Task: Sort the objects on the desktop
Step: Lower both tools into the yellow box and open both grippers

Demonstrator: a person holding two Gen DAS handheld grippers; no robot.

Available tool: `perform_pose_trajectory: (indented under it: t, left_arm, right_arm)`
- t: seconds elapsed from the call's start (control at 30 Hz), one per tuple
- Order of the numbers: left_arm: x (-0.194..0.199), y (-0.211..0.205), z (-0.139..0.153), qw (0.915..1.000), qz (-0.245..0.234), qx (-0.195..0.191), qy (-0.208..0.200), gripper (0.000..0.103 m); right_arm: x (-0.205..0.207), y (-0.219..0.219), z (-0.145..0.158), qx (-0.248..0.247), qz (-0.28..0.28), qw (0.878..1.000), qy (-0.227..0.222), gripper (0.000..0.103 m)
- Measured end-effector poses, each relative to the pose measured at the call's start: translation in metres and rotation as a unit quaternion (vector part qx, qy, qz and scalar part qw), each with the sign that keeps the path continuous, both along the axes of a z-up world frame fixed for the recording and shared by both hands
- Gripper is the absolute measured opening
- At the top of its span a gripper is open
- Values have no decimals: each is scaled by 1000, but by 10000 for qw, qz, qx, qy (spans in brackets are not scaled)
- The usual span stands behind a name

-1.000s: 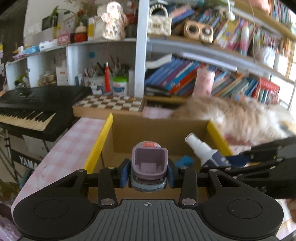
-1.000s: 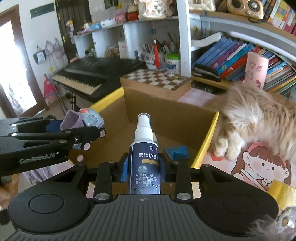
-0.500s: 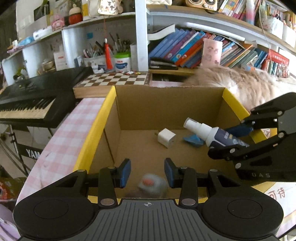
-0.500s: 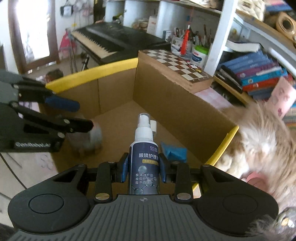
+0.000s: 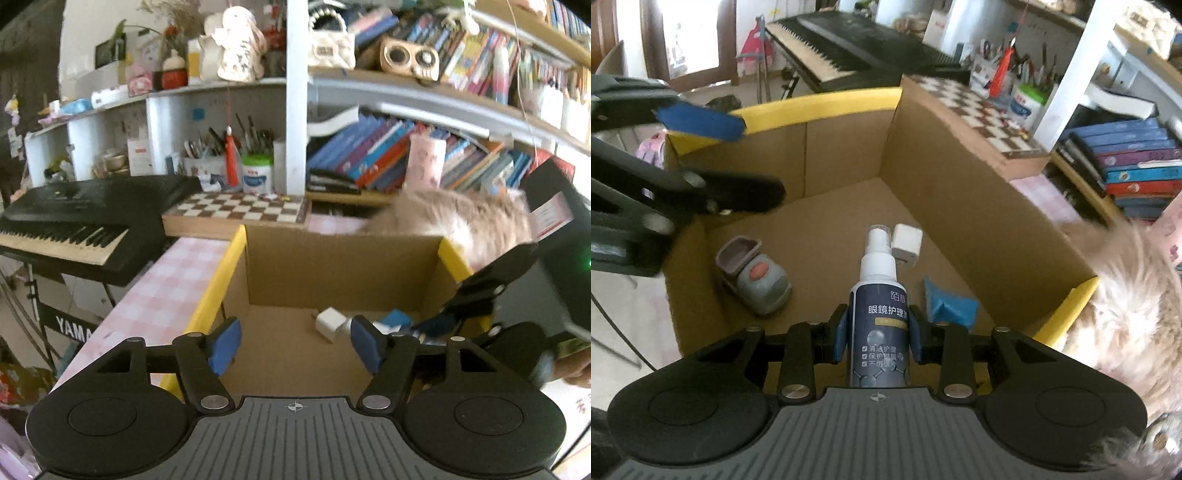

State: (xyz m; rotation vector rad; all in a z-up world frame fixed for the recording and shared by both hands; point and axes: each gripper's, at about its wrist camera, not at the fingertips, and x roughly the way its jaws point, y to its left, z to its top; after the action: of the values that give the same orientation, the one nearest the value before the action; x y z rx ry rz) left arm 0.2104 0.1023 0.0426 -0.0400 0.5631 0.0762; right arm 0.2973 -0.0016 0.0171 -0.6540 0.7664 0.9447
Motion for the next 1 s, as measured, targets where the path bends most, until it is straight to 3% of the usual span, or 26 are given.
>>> perform_pose_trajectory:
  t: [0.23,0.33,0.47,0.77,1.0]
  left_arm:
    - [-8,3,3,9999,97,-126,-31,68]
    - [-12,5,3,9998,108,-155,-39,68]
    - [-16,5,6,9998,84,-162,-70,70]
    - [-29,4,12,9995,-52,-255,-186,74]
    - [-45,3,16,9992,-73,-216,-319,75]
  right_arm:
    - [5,10,-6,-225,28,9997,121,30]
    - [4,9,-4,-174,-13,9998,50,37]
    - [0,5,4,111,-222,9997,56,47]
    - [-23,-13,29,693,-713,9947,-274,50]
    - [-41,-35,48,1201,-1378,9816,-543,53]
